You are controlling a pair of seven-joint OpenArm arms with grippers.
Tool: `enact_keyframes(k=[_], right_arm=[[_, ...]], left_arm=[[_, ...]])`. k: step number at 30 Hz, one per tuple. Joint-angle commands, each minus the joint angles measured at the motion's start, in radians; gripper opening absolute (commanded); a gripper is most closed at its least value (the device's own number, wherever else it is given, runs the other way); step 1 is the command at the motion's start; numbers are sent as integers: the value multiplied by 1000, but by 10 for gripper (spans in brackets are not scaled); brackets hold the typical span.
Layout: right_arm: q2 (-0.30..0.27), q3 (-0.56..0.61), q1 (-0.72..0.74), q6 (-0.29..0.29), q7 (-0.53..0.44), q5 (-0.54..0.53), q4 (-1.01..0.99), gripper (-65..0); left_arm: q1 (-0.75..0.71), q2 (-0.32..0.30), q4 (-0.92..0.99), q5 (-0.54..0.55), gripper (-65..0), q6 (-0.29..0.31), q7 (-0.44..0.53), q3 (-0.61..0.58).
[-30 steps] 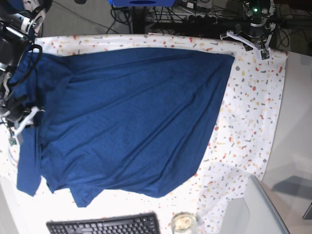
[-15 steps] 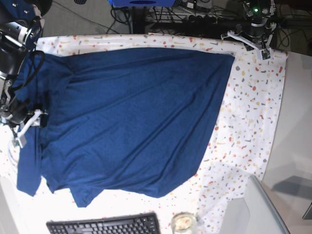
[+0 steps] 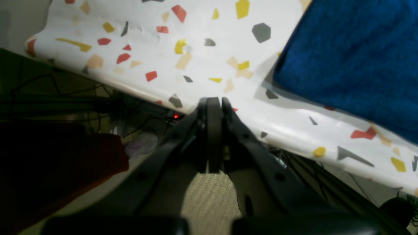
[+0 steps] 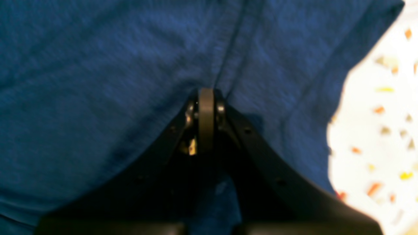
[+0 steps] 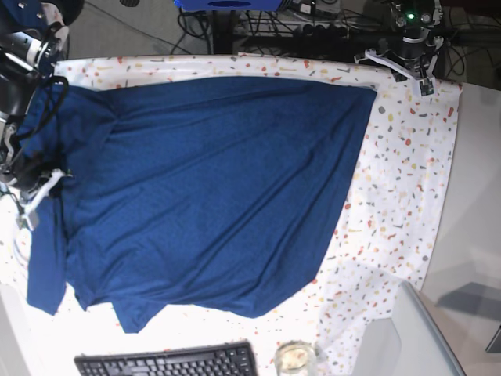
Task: Layout the t-shirt on the table in an organized manner, then fold the t-shirt properly
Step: 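Adjust the right gripper's hold on the shirt edge near the collar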
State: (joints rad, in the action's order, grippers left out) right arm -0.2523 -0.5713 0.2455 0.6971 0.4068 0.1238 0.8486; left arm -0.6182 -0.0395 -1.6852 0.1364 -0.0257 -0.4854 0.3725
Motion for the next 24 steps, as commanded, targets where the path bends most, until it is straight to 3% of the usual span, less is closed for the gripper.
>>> enact_keyframes(k=[1,15,21,24], right_arm=[[-26,-3,22,1,-22,-13,22,-650],[17,-5,-131,1,79,-17,360,-650],[75,-13,-194,1,123,-17,528,-650],[87,-5,-186,1,172,-17,521,-650]], left_arm=[[-9,-7,-13,-1,-650,-7,18,6],[17,-7,-13,-2,-650,-7,12,4],[19,-7,-13,-2,-650,-7,12,-5],[21,-7,-13,-2,-650,-7,12,-5]])
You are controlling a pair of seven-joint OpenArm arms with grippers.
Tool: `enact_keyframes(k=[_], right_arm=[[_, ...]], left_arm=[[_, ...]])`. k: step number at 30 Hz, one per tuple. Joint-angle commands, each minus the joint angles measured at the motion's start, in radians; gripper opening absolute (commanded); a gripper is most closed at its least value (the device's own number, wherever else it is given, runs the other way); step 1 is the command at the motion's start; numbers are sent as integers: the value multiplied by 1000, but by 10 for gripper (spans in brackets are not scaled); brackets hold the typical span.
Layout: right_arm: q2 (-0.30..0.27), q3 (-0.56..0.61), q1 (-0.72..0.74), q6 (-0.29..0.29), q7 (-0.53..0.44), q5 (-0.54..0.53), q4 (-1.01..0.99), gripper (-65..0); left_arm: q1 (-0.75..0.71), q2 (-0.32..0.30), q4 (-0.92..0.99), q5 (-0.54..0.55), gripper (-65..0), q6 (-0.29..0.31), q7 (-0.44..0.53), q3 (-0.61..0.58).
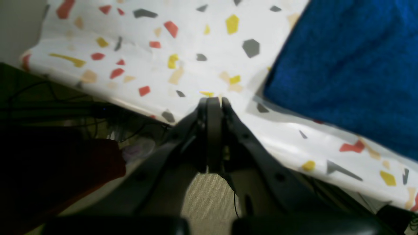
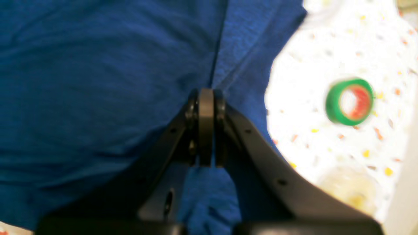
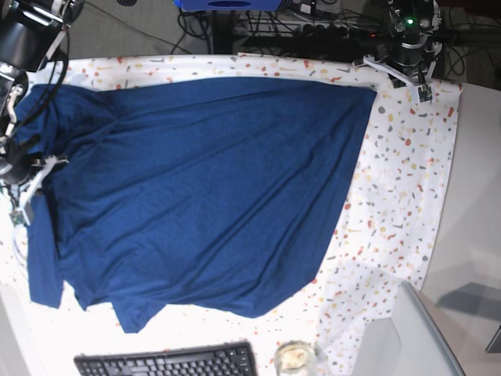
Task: Layout the t-shirt on the table in an organized manner, then fold the t-shirt properly
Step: 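Adjust the right gripper's hold on the shirt edge near the collar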
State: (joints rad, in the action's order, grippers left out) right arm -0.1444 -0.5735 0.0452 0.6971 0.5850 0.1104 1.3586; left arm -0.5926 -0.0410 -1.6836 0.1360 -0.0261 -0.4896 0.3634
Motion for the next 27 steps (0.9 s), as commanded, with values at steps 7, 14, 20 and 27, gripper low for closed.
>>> enact_keyframes(k=[7,14,20,27], right_arm=[[-8,-3,78,1,-1,-4,-133,-650],[-8,-10,52,1,-1,-2,-80,-392],[-7,-6,28,1,-44,-2,-80,-86],[-14,-4,66,1,-110,1,-245,-89]], left_arm=[[10,-6,-5,-2,-650,-7,15,6],[15,-6,0,-2,-650,-7,15,9],[15,-6,0,-2,-650,-7,15,7],[15,-6,0,-2,-650,-7,15,13]])
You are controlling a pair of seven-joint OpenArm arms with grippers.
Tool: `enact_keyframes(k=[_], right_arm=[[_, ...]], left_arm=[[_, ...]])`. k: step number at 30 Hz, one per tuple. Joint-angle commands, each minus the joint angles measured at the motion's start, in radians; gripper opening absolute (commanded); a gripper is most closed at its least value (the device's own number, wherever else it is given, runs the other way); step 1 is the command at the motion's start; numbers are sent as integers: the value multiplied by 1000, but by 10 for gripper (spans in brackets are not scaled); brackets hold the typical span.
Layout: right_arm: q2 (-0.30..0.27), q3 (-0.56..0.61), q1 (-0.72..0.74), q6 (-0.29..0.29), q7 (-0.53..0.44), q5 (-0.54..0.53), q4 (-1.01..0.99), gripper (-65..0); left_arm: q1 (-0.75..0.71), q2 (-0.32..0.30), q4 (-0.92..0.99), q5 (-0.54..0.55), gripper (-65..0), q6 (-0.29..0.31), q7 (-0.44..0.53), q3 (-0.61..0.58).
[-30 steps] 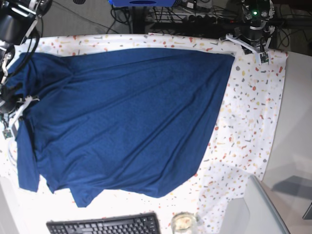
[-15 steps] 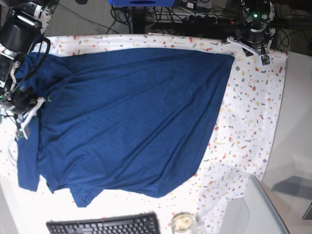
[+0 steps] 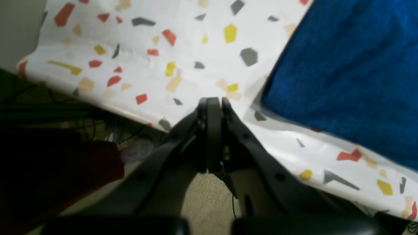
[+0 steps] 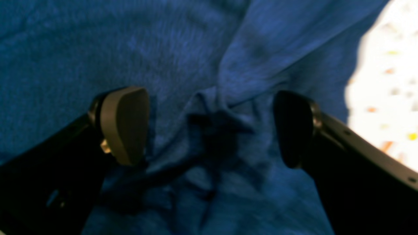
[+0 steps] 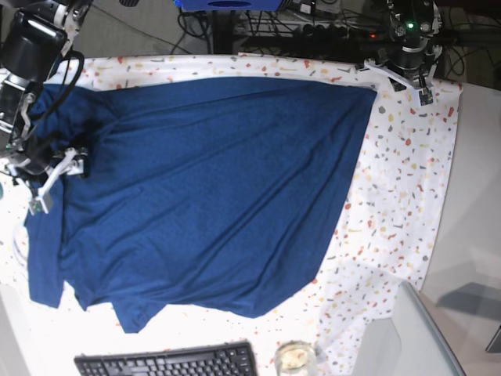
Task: Layout the t-shirt on the table in an organized manner, then fold the t-shirt properly
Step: 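Adjust the right gripper's hold on the shirt edge near the collar, then lower the left gripper and grasp the shirt edge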
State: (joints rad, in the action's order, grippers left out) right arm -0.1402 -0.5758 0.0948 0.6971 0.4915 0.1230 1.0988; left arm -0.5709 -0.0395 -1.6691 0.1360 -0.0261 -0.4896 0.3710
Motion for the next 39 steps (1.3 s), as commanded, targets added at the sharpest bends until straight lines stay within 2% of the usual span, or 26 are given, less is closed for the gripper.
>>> enact_keyframes(k=[1,3,4,9,13,16,22,27,30,34,36,39], right_arm=[[-19,-2,21,1,-17,-12,2,-96],[-19,0,23,1,-17,-12,-10,-162],[-19,0,23,1,-17,-12,-10,-219],[-19,0,23,1,-12,-12,-6,-650],[-19,-6,-19,1,-12,-12,71,-624],[-12,-2,-69,1,-7,-12,175,-650],[-6,-3,-149,1,105,-18,349,-650],[41,-6,-191,1,111,-16,447,-650],[60,-6,-192,1,111,-15,456,-650],[60,-2,-192,1,111,-15,452,-650],[60,-2,-192,1,111,-15,452,-650],[60,0,-191,1,111,-15,452,-650]], left_arm=[[-7,-7,-15,-2,-650,-7,15,6],[-7,-7,-15,-2,-650,-7,15,6],[-7,-7,-15,-2,-650,-7,15,6],[-10,-7,-15,-2,-650,-7,15,6],[-13,-7,-15,-2,-650,-7,15,6],[-13,-9,-15,-6,-650,-7,15,6],[-13,-7,-15,-2,-650,-7,15,4],[-25,6,-15,0,-650,-7,15,-5],[-47,23,-49,0,-467,-7,16,-7],[-76,53,-107,0,-263,-7,16,-7],[-82,57,-115,0,-197,-7,16,-8],[-77,59,-108,18,-163,-7,22,-7]])
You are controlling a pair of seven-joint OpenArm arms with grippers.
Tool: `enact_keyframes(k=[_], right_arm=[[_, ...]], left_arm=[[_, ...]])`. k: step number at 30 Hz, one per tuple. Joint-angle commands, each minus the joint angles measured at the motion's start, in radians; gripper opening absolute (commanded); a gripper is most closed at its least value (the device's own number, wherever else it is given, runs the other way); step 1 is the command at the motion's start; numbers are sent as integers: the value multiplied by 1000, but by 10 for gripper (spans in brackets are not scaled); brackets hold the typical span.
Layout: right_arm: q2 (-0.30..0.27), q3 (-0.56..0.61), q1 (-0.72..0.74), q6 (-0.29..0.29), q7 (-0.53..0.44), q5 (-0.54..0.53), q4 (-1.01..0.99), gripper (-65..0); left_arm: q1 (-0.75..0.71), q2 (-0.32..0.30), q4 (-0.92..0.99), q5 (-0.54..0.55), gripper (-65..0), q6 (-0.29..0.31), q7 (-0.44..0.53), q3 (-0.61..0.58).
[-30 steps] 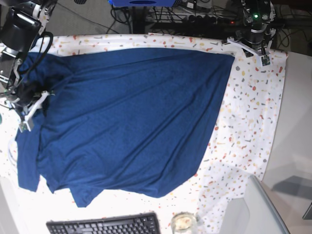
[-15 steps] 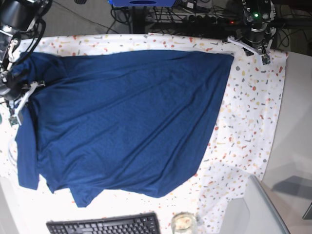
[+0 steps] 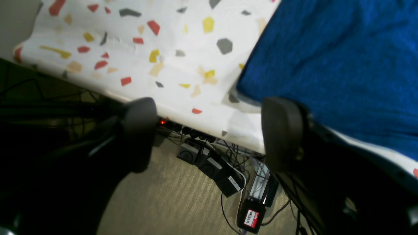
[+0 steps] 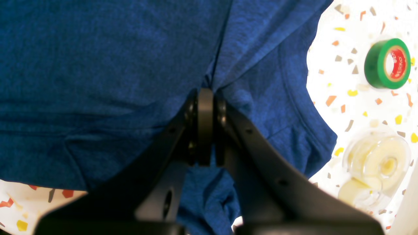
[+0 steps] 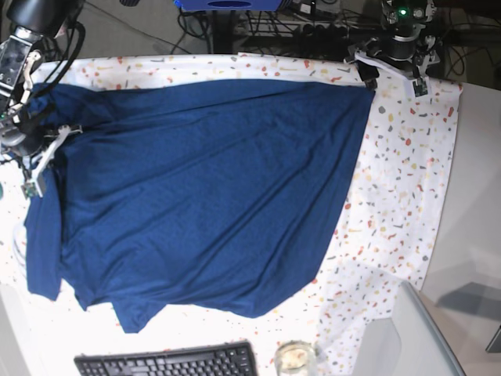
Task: Layout the t-shirt on the table in an organized manner, then fold the t-shirt properly
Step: 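Lower the left gripper and grasp the shirt edge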
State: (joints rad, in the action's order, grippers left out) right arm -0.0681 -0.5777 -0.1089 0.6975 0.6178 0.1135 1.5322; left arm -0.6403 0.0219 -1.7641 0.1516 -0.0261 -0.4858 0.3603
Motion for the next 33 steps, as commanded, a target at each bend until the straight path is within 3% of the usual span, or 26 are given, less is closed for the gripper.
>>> enact_keyframes(k=[1,8,23,26,31,33], right_arm=[[-12,2,15,1,-16,-5,18,-650],[-14,2,18,1,-16,-5,17,-650],[-19,2,19,1,-16,-5,15,-650],[-20,2,19,1,-16,-5,15,-650],[-20,2,16,1,-16,-4,15,-650],[-17,2,13,1,-16,-4,17,-650]], left_arm=[[-8,-7,-15,33,-165,-7,20,4],[70,-58,30,265,-165,-5,12,3],[150,-69,214,270,-179,-5,14,-113],[150,-69,214,273,-303,-5,14,-113],[153,-69,212,273,-630,-5,12,-111],[152,-69,198,273,-650,-5,12,-113]])
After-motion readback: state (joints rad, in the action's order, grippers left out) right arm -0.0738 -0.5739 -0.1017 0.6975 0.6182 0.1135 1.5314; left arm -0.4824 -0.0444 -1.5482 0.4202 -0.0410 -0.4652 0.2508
